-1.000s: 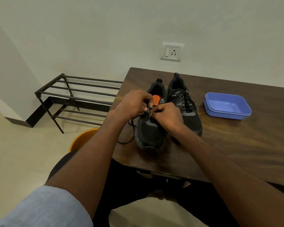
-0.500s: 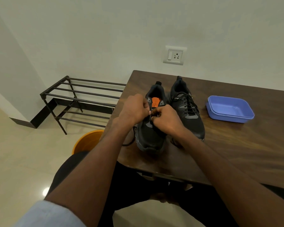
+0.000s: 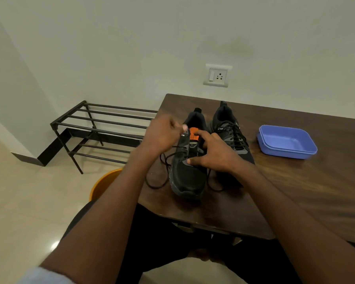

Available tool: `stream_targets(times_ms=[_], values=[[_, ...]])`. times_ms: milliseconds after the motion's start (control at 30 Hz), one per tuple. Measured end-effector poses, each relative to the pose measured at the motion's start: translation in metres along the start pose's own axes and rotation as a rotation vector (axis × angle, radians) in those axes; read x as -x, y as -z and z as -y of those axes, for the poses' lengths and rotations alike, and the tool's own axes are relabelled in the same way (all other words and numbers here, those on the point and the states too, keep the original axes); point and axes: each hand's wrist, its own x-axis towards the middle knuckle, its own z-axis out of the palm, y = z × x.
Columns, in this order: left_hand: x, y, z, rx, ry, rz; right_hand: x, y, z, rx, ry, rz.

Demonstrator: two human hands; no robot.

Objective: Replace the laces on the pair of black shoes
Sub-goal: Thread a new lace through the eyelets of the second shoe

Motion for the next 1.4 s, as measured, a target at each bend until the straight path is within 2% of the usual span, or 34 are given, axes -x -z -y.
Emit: stream_targets(times_ms=[33, 100, 167, 233, 300, 400, 433, 467, 567, 600, 667, 767, 833, 867, 967, 1000, 1033, 1100, 1167, 1233, 1300, 1400], values=[[-0.002, -0.008, 0.005, -0.164, -0.007, 0.1, 0.001, 0.0, -0.001, 0.004, 0.007, -0.001], [-0.006, -0.018, 0.011, -0.289, 0.004, 0.232, 0.0, 0.001, -0.002, 0.024, 0.02, -0.011], [-0.01, -0.02, 0.014, -0.302, -0.014, 0.223, 0.0, 0.001, -0.002, 0.019, 0.025, -0.014], [-0.011, -0.018, 0.012, -0.2, -0.018, 0.188, 0.0, 0.001, -0.002, 0.003, 0.032, -0.011], [-0.008, -0.01, 0.003, 0.065, -0.034, 0.057, -0.001, 0.001, -0.003, -0.001, 0.027, -0.011], [-0.004, 0.013, -0.015, 0.878, 0.041, -0.078, -0.002, 0.0, -0.004, -0.003, 0.017, -0.004], [-0.005, 0.017, -0.016, 0.989, 0.052, -0.09, -0.003, -0.001, -0.004, -0.003, 0.014, -0.003], [-0.005, 0.019, -0.014, 0.894, 0.049, -0.1, -0.003, -0.001, -0.004, -0.005, 0.011, -0.004], [-0.01, 0.002, 0.005, 0.098, -0.003, 0.021, -0.003, -0.001, -0.004, -0.001, 0.014, -0.011], [-0.011, -0.006, 0.011, -0.061, 0.006, 0.11, -0.003, -0.001, -0.005, 0.009, 0.019, -0.012], [-0.013, -0.016, 0.017, -0.191, 0.027, 0.218, -0.003, -0.001, -0.005, 0.022, 0.03, -0.013], [-0.015, -0.019, 0.016, -0.21, 0.018, 0.185, -0.003, -0.001, -0.005, 0.02, 0.026, -0.012], [-0.011, -0.014, 0.007, -0.092, 0.0, 0.109, -0.003, -0.001, -0.005, 0.012, 0.02, -0.009], [-0.009, -0.01, 0.0, 0.075, 0.006, 0.052, -0.004, -0.001, -0.005, 0.008, 0.019, -0.007], [-0.01, 0.005, -0.013, 0.774, 0.126, -0.12, -0.004, -0.001, -0.006, 0.004, 0.02, -0.008], [-0.012, 0.007, -0.012, 0.865, 0.159, -0.153, -0.004, -0.001, -0.006, 0.005, 0.014, -0.009], [-0.013, 0.007, -0.007, 0.825, 0.169, -0.173, -0.005, -0.001, -0.006, 0.009, 0.008, -0.008], [-0.015, 0.002, 0.005, 0.435, 0.11, -0.142, -0.005, -0.001, -0.007, 0.021, 0.0, -0.01], [-0.017, -0.007, 0.017, 0.058, 0.019, 0.013, -0.004, -0.001, -0.005, 0.035, 0.006, -0.013], [-0.019, -0.014, 0.023, -0.146, 0.013, 0.172, -0.004, 0.0, -0.005, 0.057, 0.008, -0.02], [-0.02, -0.019, 0.023, -0.201, 0.018, 0.194, -0.003, 0.0, -0.004, 0.07, 0.009, -0.019], [-0.022, -0.017, 0.017, -0.079, 0.027, 0.027, -0.002, 0.0, -0.003, 0.067, 0.005, -0.016]])
